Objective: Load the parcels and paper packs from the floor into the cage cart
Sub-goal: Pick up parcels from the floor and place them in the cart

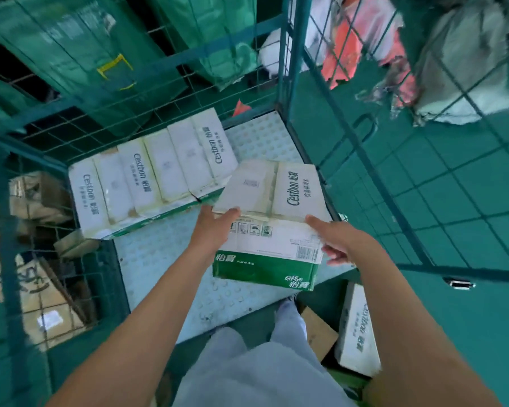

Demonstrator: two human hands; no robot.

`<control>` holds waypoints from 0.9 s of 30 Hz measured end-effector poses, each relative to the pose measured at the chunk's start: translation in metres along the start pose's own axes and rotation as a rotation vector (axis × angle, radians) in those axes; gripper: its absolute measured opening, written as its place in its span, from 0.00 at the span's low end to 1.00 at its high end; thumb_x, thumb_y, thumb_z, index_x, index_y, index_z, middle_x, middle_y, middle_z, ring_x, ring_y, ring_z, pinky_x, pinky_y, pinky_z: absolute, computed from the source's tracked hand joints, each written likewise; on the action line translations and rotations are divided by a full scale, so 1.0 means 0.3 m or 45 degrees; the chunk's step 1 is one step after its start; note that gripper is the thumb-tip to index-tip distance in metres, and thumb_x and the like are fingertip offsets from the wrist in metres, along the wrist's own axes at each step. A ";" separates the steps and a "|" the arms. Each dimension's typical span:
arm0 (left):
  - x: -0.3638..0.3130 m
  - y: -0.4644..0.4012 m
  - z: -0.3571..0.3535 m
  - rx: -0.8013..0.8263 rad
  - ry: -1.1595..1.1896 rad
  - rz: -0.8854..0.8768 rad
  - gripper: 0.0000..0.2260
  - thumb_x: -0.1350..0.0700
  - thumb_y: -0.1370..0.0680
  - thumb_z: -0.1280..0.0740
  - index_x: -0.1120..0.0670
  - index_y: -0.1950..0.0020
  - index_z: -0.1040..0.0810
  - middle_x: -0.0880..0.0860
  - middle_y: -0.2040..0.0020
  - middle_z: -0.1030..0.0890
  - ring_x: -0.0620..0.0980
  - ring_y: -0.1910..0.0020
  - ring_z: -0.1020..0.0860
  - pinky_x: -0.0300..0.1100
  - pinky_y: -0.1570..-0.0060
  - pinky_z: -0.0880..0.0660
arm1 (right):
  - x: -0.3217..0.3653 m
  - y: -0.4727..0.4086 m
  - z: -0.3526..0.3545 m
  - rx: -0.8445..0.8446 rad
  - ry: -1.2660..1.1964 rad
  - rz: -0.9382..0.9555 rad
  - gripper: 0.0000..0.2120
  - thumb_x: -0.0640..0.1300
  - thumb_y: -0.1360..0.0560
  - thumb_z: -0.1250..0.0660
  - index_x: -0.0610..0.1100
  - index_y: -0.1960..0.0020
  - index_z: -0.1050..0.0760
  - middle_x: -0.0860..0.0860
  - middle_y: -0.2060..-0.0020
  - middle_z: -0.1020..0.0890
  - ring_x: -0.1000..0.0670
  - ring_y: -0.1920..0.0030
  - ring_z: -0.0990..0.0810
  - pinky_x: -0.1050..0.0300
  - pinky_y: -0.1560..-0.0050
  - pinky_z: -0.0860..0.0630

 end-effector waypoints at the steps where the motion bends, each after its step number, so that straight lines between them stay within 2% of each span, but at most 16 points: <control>1: -0.005 -0.017 -0.026 0.010 0.005 0.018 0.22 0.43 0.21 0.29 0.50 0.32 0.31 0.48 0.41 0.22 0.44 0.50 0.23 0.46 0.50 0.20 | -0.007 -0.034 0.018 -0.004 -0.043 0.002 0.30 0.67 0.20 0.40 0.39 0.40 0.26 0.48 0.66 0.26 0.52 0.67 0.27 0.54 0.58 0.19; 3: -0.008 -0.085 -0.101 0.005 0.042 0.060 0.20 0.44 0.21 0.29 0.50 0.35 0.31 0.47 0.44 0.21 0.44 0.51 0.22 0.49 0.45 0.20 | -0.001 -0.125 0.065 -0.007 -0.077 -0.004 0.30 0.66 0.20 0.38 0.38 0.41 0.27 0.47 0.64 0.22 0.51 0.66 0.24 0.54 0.59 0.18; 6: -0.009 -0.174 -0.182 0.002 0.085 0.091 0.17 0.47 0.20 0.29 0.49 0.37 0.32 0.46 0.47 0.22 0.43 0.52 0.23 0.49 0.45 0.21 | 0.014 -0.236 0.098 -0.014 -0.088 -0.013 0.24 0.64 0.19 0.37 0.42 0.43 0.29 0.42 0.58 0.17 0.49 0.62 0.20 0.49 0.51 0.15; 8: 0.008 -0.259 -0.233 -0.001 0.124 0.110 0.17 0.48 0.20 0.29 0.50 0.37 0.32 0.48 0.46 0.21 0.44 0.52 0.22 0.46 0.48 0.21 | 0.031 -0.327 0.113 -0.030 -0.078 -0.021 0.20 0.62 0.19 0.36 0.44 0.44 0.30 0.42 0.58 0.17 0.48 0.62 0.19 0.49 0.49 0.16; 12: 0.070 -0.432 -0.324 -0.024 0.157 0.138 0.19 0.48 0.21 0.28 0.50 0.34 0.31 0.49 0.41 0.21 0.44 0.49 0.22 0.49 0.40 0.23 | 0.072 -0.535 0.120 -0.075 -0.055 0.004 0.14 0.60 0.18 0.36 0.50 0.50 0.29 0.43 0.59 0.18 0.48 0.61 0.20 0.49 0.49 0.16; 15: 0.112 -0.550 -0.379 -0.037 0.133 0.167 0.22 0.43 0.21 0.28 0.46 0.32 0.32 0.51 0.36 0.26 0.49 0.45 0.22 0.50 0.38 0.24 | 0.101 -0.700 0.119 -0.090 -0.073 0.037 0.12 0.56 0.18 0.36 0.48 0.43 0.28 0.44 0.61 0.20 0.48 0.61 0.21 0.46 0.47 0.17; 18: 0.171 -0.692 -0.429 -0.060 0.059 0.220 0.27 0.38 0.23 0.29 0.42 0.27 0.32 0.51 0.34 0.35 0.52 0.40 0.25 0.51 0.33 0.27 | 0.134 -0.881 0.103 -0.072 -0.108 0.048 0.11 0.52 0.17 0.37 0.48 0.38 0.29 0.44 0.61 0.21 0.47 0.60 0.23 0.50 0.54 0.20; 21: 0.233 -0.838 -0.479 -0.018 0.105 0.220 0.23 0.40 0.20 0.31 0.43 0.26 0.28 0.47 0.33 0.26 0.52 0.36 0.24 0.52 0.33 0.26 | 0.154 -1.061 0.095 -0.064 -0.183 0.080 0.10 0.47 0.17 0.37 0.48 0.37 0.30 0.45 0.66 0.26 0.49 0.68 0.29 0.56 0.66 0.30; 23: 0.271 -0.930 -0.509 -0.006 0.120 0.259 0.23 0.43 0.19 0.32 0.43 0.24 0.28 0.47 0.37 0.24 0.50 0.39 0.23 0.50 0.36 0.23 | 0.165 -1.180 0.091 -0.071 -0.184 0.099 0.14 0.44 0.18 0.36 0.49 0.33 0.30 0.48 0.68 0.26 0.51 0.70 0.33 0.55 0.67 0.33; 26: 0.315 -1.043 -0.557 0.045 0.195 0.325 0.19 0.48 0.17 0.33 0.45 0.25 0.27 0.49 0.53 0.21 0.44 0.59 0.23 0.38 0.57 0.24 | 0.190 -1.331 0.086 -0.086 -0.167 0.127 0.26 0.45 0.17 0.38 0.53 0.21 0.40 0.48 0.67 0.26 0.51 0.68 0.33 0.53 0.61 0.28; 27: 0.325 -1.071 -0.573 0.052 0.225 0.340 0.18 0.49 0.17 0.33 0.45 0.26 0.27 0.49 0.56 0.21 0.43 0.62 0.24 0.37 0.60 0.26 | 0.193 -1.374 0.087 -0.090 -0.169 0.127 0.29 0.45 0.16 0.39 0.55 0.19 0.44 0.48 0.67 0.28 0.51 0.68 0.33 0.53 0.60 0.27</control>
Point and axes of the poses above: each hand's wrist, its own y-axis away from the middle knuckle, its own z-axis out of the back of the hand, x = y × z, the point moved 1 cm from there along -y, towards the middle knuckle
